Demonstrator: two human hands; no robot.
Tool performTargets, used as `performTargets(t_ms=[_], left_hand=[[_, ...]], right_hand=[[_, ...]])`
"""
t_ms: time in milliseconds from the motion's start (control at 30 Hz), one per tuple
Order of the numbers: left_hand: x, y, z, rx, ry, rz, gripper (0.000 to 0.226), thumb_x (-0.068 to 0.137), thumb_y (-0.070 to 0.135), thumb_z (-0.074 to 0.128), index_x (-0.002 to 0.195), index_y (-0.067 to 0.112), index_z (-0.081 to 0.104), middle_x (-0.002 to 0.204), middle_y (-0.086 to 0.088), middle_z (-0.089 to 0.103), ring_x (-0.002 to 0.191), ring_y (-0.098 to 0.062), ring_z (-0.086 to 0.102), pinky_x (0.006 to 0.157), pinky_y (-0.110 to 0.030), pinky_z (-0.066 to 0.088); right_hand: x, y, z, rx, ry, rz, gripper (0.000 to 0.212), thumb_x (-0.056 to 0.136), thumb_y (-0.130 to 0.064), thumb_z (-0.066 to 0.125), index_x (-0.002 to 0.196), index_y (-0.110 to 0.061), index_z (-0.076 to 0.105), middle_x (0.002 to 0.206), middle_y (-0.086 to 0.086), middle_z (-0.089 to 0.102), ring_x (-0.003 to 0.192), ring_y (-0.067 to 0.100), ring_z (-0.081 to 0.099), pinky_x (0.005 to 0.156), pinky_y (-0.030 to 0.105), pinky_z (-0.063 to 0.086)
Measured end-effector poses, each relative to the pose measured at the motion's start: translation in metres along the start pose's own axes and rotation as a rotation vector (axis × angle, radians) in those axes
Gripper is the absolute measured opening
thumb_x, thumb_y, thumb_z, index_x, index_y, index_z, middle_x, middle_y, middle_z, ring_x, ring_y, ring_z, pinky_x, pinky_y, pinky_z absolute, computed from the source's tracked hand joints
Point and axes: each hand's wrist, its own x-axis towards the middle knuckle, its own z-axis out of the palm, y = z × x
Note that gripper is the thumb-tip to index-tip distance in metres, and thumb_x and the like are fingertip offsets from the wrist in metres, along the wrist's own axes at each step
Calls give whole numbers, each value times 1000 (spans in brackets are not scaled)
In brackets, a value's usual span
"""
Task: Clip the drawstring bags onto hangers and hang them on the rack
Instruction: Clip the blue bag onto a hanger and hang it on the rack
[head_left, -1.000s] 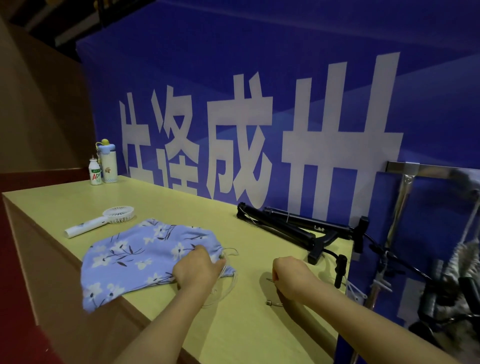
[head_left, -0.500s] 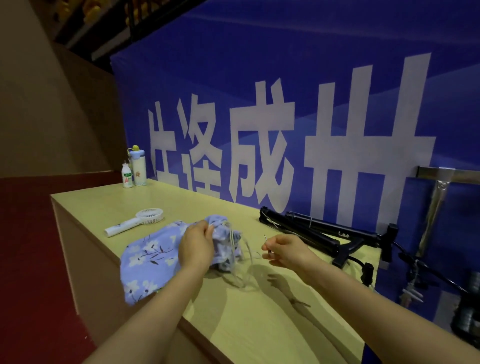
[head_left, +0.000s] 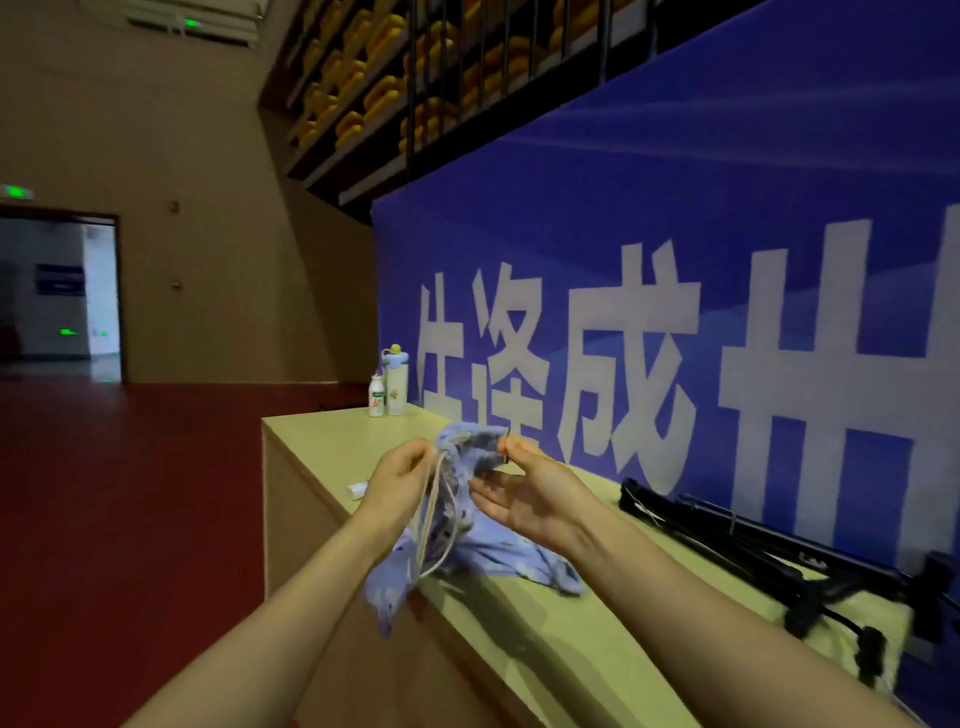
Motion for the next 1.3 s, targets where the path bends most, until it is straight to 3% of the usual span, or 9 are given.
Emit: performTargets(t_ms=[200,300,533,733,933,1033,1100,1233,1300], left_hand=[[-20,24,-21,-162,-67,-177,35,97,20,43,67,11,58,63,-11,52,61,-24,48,57,-28,40],[-28,38,-30,-87,-149,-171,40,92,54,43,92,25,70,92,-2,72,87,-17,67,80,-29,50],[-42,44,-65,352,-8,129,28,90,22,59,70,4,52,60,-3,47,59,-14,43,59,-30,33],[-40,28,-82,411,31,-152,34,93,20,53,60,15,46,64,-7,51,64,-21,49,61,-27,36],[-35,37,-45,427,-75,-144,21,95,21,50,77,9,50,69,-9,44,60,-15,38,60,-28,30],[-31,50,-38,445,-63,-124,32,92,22,55,62,12,50,62,-3,46,59,-14,40,57,-27,30],[-31,60,-40,470,-67,-136,35,90,24,58,58,16,49,59,-3,45,57,-14,39,55,-27,30],[-42,84,-57,533,-18,-170,30,86,22,65,61,10,53,49,-3,34,48,-15,31,49,-26,23],[-49,93,-65,560,-3,-200,28,85,21,66,63,10,54,47,-2,30,45,-14,27,46,-25,20]], right_hand=[[-4,10,46,-341,-9,-82,26,94,-6,41,73,-17,54,67,1,57,63,13,52,61,25,44],[-9,22,66,-563,-60,-146,21,95,-6,42,83,-9,59,72,8,56,65,18,52,65,28,43],[-17,33,73,-867,-59,-247,30,95,-8,44,69,-14,60,76,17,57,73,25,54,74,41,50],[-29,13,24,-1392,188,-310,27,92,-10,45,69,-15,57,77,6,59,75,22,53,68,29,41],[-67,7,44,-717,-23,-335,27,98,-9,41,74,-10,53,72,8,64,59,18,63,53,20,52],[-74,25,61,-647,-216,-157,24,101,-11,36,79,-12,45,96,19,67,84,29,70,67,27,57],[-68,40,60,-855,-207,-166,25,101,-12,32,78,-13,41,109,23,63,101,34,64,77,33,55],[-46,50,52,-1822,-146,-444,8,96,-15,39,92,-15,45,103,20,60,82,32,52,64,36,35],[-40,52,56,-1940,-140,-458,7,94,-12,39,95,-14,46,95,19,56,78,33,47,61,36,30]])
